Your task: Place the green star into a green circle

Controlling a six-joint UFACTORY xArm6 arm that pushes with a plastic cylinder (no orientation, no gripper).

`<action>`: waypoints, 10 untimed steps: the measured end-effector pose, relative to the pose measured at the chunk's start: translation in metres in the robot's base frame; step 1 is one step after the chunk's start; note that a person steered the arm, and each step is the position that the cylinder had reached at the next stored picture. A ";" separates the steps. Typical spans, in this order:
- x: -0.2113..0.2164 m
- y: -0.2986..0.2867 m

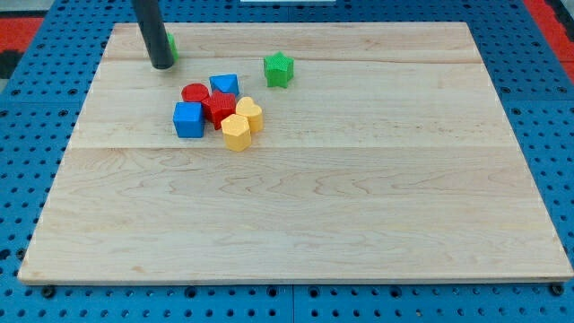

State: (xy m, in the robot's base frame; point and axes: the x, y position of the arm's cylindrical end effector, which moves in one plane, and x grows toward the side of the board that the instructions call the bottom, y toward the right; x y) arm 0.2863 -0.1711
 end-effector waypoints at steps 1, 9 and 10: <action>-0.006 0.032; 0.009 0.155; -0.010 0.084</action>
State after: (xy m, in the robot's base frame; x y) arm 0.2763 -0.0875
